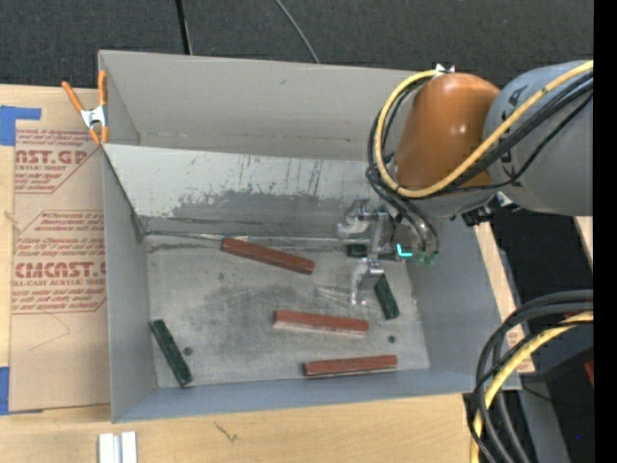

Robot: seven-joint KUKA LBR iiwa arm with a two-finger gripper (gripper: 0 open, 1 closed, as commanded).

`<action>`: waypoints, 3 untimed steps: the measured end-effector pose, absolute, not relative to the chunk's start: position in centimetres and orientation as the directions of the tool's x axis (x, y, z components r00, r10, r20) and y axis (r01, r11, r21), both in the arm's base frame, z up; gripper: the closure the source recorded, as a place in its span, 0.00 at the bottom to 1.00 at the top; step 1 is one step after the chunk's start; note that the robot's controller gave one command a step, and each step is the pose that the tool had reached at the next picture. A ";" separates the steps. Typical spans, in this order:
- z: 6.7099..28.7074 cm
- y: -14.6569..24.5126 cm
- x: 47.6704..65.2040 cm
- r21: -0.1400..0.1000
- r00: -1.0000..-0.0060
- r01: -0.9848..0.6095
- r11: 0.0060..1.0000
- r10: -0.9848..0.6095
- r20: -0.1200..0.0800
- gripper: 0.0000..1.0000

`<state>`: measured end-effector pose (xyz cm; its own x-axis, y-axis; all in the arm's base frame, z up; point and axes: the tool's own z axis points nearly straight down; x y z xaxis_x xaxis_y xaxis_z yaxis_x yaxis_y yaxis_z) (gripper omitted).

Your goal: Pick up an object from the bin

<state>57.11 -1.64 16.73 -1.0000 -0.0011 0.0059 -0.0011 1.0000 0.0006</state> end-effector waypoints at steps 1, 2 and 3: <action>17.1 -1.7 57.3 0.000 -1.000 -0.001 1.000 -0.001 -0.001 0.00; 12.5 -2.6 54.6 0.000 -0.997 -0.071 0.997 -0.071 -0.006 0.00; 7.5 -3.2 52.2 0.002 -0.988 0.151 0.989 0.151 -0.012 1.00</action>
Offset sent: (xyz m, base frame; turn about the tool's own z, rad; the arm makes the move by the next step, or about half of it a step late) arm -0.0592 -0.0221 -0.0973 -0.1472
